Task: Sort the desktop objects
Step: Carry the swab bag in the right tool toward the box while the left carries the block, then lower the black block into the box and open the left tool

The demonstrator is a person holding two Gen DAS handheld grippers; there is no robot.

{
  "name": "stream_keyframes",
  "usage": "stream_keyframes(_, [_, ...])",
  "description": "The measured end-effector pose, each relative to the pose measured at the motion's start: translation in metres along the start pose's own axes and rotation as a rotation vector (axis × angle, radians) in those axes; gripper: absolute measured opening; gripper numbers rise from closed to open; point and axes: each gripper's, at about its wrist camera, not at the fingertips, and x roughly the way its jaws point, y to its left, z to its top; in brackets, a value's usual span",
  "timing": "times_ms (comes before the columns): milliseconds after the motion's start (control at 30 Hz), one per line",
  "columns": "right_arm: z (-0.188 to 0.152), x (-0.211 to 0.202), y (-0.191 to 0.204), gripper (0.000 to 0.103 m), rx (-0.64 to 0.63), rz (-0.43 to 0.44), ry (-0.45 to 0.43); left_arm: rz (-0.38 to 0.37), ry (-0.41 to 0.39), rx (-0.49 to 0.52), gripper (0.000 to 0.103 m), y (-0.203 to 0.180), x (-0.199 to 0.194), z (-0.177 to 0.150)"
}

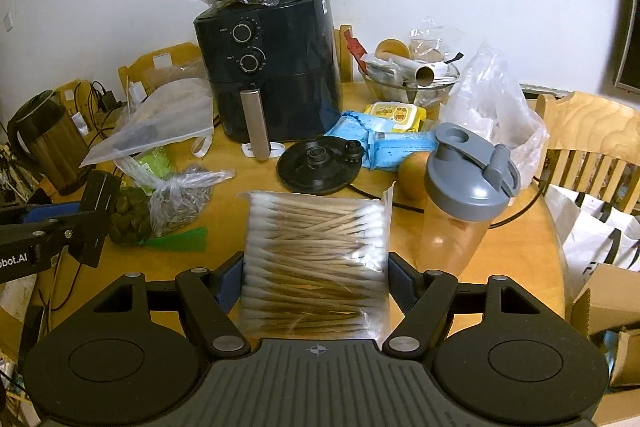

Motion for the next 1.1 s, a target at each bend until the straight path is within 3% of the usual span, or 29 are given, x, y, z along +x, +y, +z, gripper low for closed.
stream_keyframes(400, [-0.007,-0.003,-0.005,0.075,0.006,0.008,0.046,0.050,0.073,0.002,0.032,-0.006,0.005,-0.007])
stream_keyframes(1100, [-0.041,0.006,-0.002,0.075,0.014,0.033,0.179,0.052,0.225,-0.023,0.032,-0.004,0.010,-0.052])
